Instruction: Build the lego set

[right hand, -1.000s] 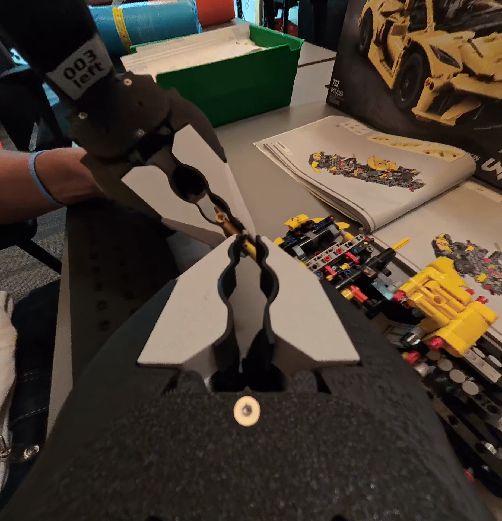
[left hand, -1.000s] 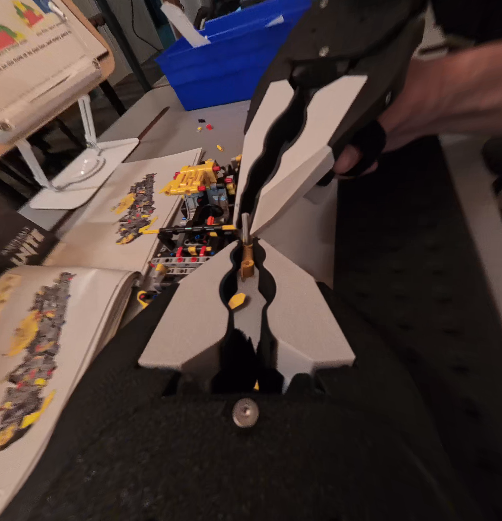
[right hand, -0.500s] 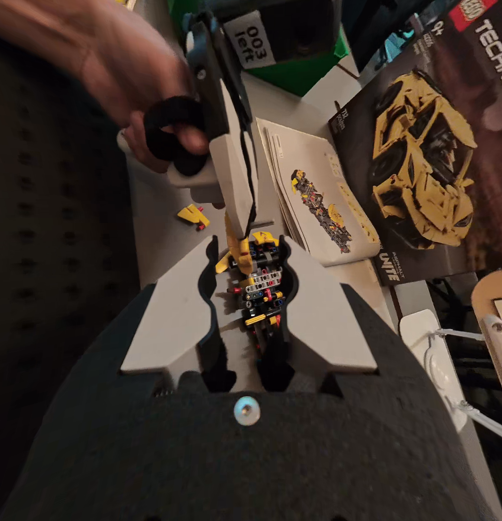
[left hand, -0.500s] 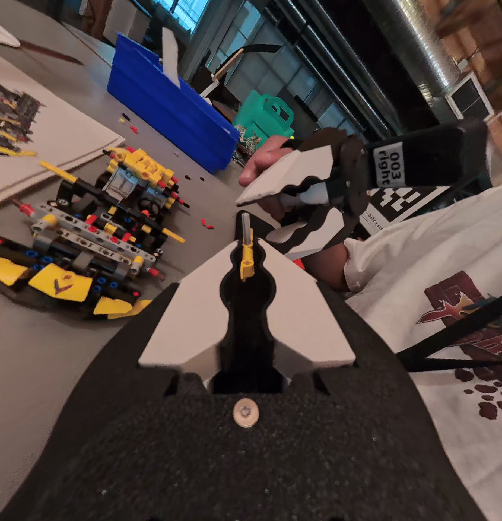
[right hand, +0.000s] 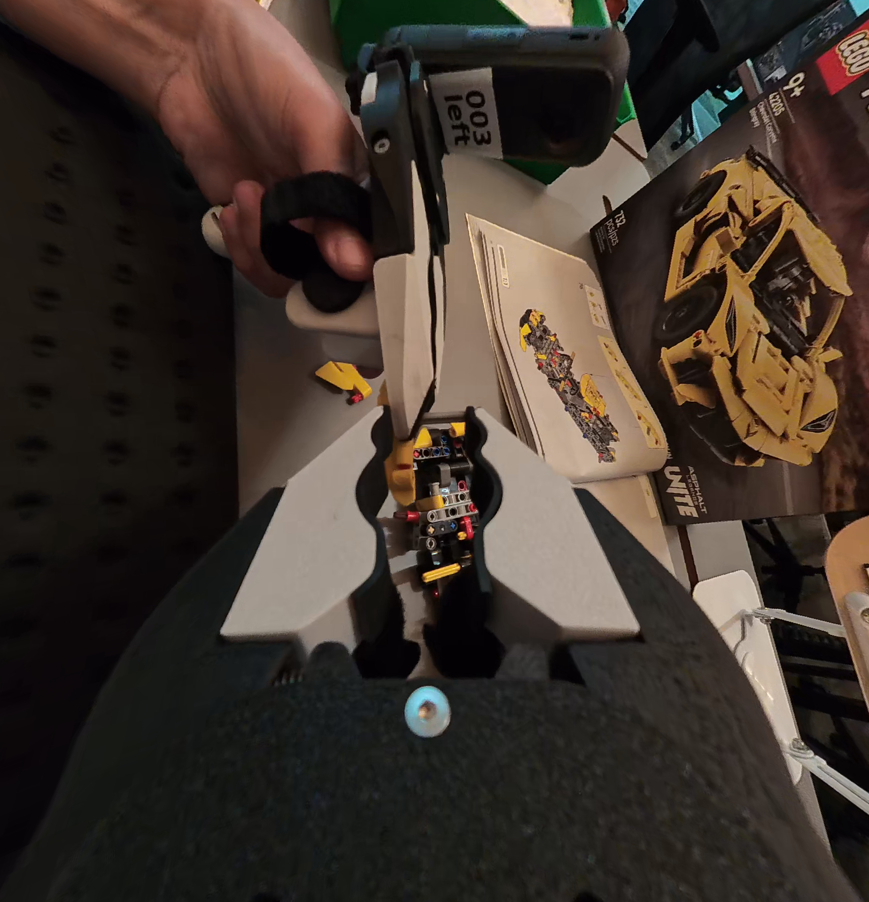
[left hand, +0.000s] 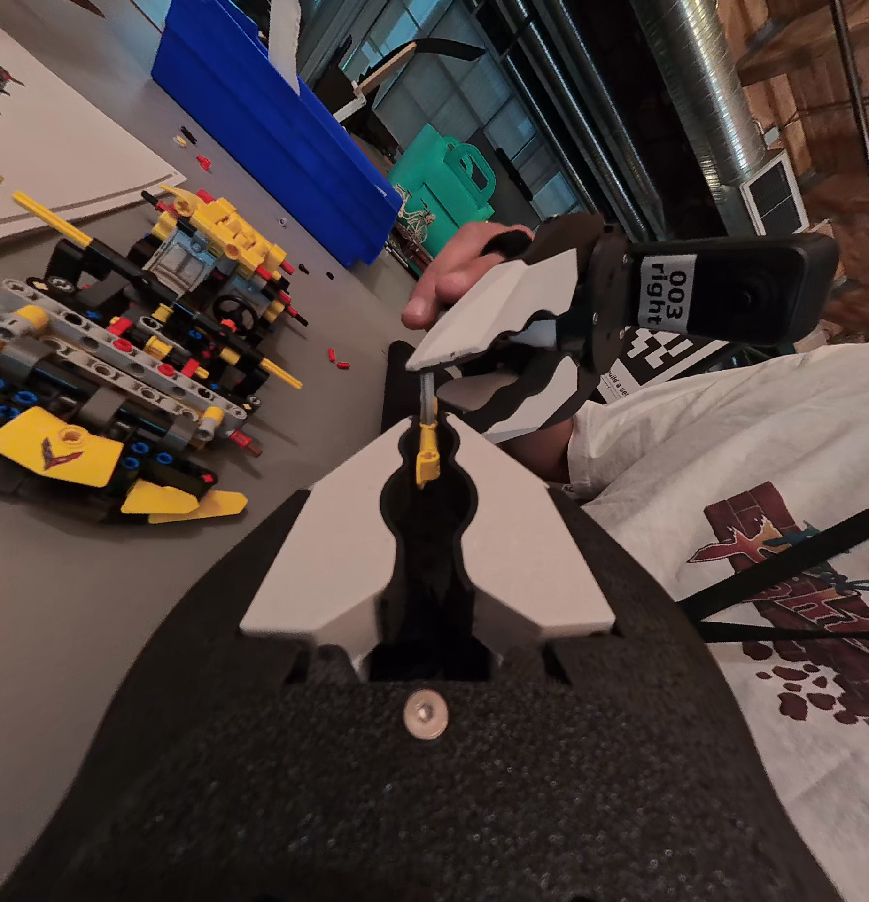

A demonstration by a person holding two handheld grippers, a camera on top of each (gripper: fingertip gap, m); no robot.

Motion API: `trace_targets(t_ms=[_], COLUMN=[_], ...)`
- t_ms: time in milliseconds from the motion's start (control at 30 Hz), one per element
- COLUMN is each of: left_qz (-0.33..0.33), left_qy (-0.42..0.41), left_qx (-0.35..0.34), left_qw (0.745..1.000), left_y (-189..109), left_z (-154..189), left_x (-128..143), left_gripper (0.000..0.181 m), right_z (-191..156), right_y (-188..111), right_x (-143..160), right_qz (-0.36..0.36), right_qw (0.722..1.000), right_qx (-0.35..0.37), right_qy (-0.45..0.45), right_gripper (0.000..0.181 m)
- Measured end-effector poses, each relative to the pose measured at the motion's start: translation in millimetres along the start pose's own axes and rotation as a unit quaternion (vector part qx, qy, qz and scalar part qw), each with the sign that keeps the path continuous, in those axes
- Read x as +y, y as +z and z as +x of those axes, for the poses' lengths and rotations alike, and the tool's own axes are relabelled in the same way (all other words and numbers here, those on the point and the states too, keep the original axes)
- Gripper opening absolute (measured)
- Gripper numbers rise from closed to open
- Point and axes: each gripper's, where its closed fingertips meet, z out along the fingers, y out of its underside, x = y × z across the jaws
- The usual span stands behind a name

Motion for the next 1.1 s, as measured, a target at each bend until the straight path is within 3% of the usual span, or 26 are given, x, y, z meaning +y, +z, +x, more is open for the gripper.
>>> trace_targets(t_ms=[267, 800, 1100], left_qz=[-0.015, 0.002, 0.008], left_qy=[0.009, 0.022, 0.065], left_qx=[-0.008, -0.012, -0.061], left_qw=[1.0, 1.0, 0.996], left_y=[1, 2, -3], left_z=[-1, -1, -9], left_x=[6, -2, -7], left_gripper=[0.006, 0.006, 0.007], right_z=[-9, -1, 3], right_y=[1, -1, -4], right_x=[3, 1, 0], right_qz=[0.006, 0.032, 0.059], right_qw=[1.0, 0.998, 0.994], right_qx=[-0.022, 0.006, 0.028], right_qy=[0.022, 0.048, 0.086], right_gripper=[0.023, 0.023, 0.023])
